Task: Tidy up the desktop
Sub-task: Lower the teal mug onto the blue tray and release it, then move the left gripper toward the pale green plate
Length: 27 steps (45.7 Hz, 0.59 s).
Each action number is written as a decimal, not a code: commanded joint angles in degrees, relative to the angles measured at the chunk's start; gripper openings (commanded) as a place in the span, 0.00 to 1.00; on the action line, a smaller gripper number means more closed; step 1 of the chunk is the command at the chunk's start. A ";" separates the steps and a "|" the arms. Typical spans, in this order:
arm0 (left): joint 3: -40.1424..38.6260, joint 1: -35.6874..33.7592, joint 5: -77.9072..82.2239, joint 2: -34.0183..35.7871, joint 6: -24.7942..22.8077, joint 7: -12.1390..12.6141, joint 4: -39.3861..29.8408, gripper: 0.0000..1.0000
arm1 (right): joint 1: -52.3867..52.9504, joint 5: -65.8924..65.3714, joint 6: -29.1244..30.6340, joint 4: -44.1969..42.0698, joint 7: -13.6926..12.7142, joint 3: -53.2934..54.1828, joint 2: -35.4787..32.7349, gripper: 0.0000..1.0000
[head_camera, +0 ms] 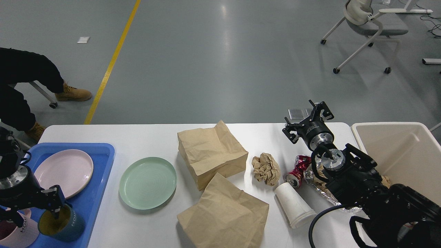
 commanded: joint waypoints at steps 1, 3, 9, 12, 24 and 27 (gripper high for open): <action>0.51 -5.67 -0.02 1.80 -6.29 0.09 -0.31 0.93 | 0.00 0.00 -0.04 0.00 0.00 0.00 0.00 1.00; 0.95 -8.30 -0.02 2.85 -6.29 0.00 -0.31 0.94 | 0.00 0.00 -0.04 0.00 0.00 0.00 0.00 1.00; 2.45 -19.11 -0.20 4.09 -6.29 -0.53 -0.39 0.94 | 0.00 0.00 0.05 0.00 0.00 0.00 0.00 1.00; 3.15 -24.64 -0.63 3.91 -6.29 -0.97 -0.31 0.94 | 0.00 0.00 -0.04 0.00 0.00 0.00 0.00 1.00; 7.54 -43.81 -4.50 -2.93 -6.29 -1.23 -0.39 0.94 | 0.00 0.00 -0.04 0.00 0.00 0.00 0.00 1.00; 8.25 -46.45 -5.99 -4.96 -6.29 -1.32 -0.31 0.94 | 0.00 0.00 0.05 0.00 0.00 0.00 0.00 1.00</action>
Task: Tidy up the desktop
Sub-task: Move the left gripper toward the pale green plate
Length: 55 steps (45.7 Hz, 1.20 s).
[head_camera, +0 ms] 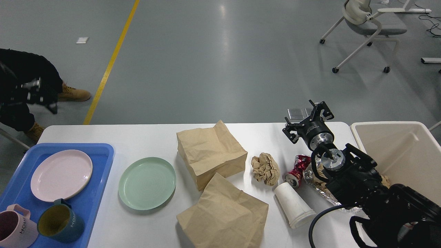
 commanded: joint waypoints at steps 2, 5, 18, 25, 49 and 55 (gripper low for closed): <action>1.78 -6.20 -3.95 -4.74 0.01 -0.04 0.10 0.94 | 0.00 -0.03 0.07 0.00 0.00 0.00 0.00 1.00; 1.78 -6.64 -6.76 -5.36 0.01 0.05 0.01 0.94 | 0.00 -0.03 -0.02 0.00 0.00 0.00 0.00 1.00; 4.85 -10.15 -9.76 -8.35 0.01 0.31 -3.06 0.94 | 0.00 -0.03 0.07 0.00 0.00 0.00 0.00 1.00; 5.21 -13.41 -10.28 -8.61 0.01 0.31 -5.09 0.94 | 0.00 -0.03 -0.02 0.00 0.00 0.00 0.00 1.00; 6.97 -9.37 -10.28 -8.87 11.56 -2.85 -24.93 0.93 | 0.00 -0.03 0.07 0.00 0.00 0.00 0.00 1.00; 6.18 -2.00 -10.63 -9.49 25.02 -2.77 -27.76 0.93 | 0.00 -0.03 -0.02 0.00 0.00 0.00 0.00 1.00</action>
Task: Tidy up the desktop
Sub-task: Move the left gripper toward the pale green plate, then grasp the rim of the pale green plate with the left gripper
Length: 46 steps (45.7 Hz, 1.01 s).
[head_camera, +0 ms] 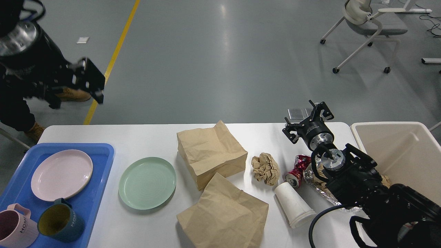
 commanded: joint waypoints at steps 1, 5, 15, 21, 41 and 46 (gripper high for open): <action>-0.98 7.24 -0.41 -0.57 12.02 0.19 -2.31 0.93 | 0.00 0.00 -0.02 0.00 0.00 0.00 0.00 1.00; -2.74 13.57 -1.02 0.13 17.47 0.80 -2.05 0.93 | 0.00 0.00 -0.02 0.00 0.00 0.00 -0.09 1.00; -7.04 26.75 -0.94 0.40 18.62 1.07 2.17 0.94 | 0.00 0.00 -0.02 0.00 0.00 0.00 0.00 1.00; -9.06 31.42 -0.94 -0.13 18.18 1.24 4.28 0.94 | 0.00 0.09 -0.02 0.00 0.00 0.00 0.00 1.00; -17.24 46.80 -2.43 -0.40 20.20 1.06 17.02 0.94 | 0.00 0.00 -0.02 0.00 0.00 0.00 0.00 1.00; -17.94 49.44 -2.43 -0.40 21.52 1.07 18.87 0.94 | 0.00 0.00 -0.02 0.00 0.00 0.00 0.00 1.00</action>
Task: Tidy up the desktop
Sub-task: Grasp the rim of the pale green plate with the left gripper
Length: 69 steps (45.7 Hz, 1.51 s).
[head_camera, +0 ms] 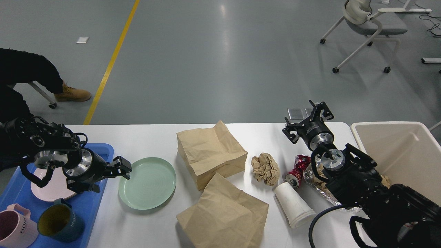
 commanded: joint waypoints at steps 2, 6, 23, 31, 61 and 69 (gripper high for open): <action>-1.41 3.57 -0.05 -0.12 1.60 0.02 2.26 0.94 | 0.00 -0.01 -0.02 0.00 0.00 0.00 0.00 1.00; -1.85 4.63 -0.05 -0.03 2.39 -0.06 2.43 0.94 | 0.00 -0.01 -0.02 0.00 0.00 0.00 0.00 1.00; -3.08 7.88 0.04 -0.03 5.73 0.02 3.49 0.93 | 0.00 -0.01 -0.02 0.00 0.00 0.00 0.00 1.00; -4.04 9.29 0.12 -1.35 6.43 0.02 5.42 0.91 | 0.00 -0.01 -0.02 0.00 0.00 0.00 0.00 1.00; -8.35 15.44 0.21 -6.18 8.63 0.20 10.95 0.91 | 0.00 -0.01 -0.02 0.00 0.00 0.00 0.00 1.00; -9.40 17.46 0.56 -7.24 8.55 0.29 13.59 0.90 | 0.00 -0.01 0.07 0.00 0.00 0.00 0.00 1.00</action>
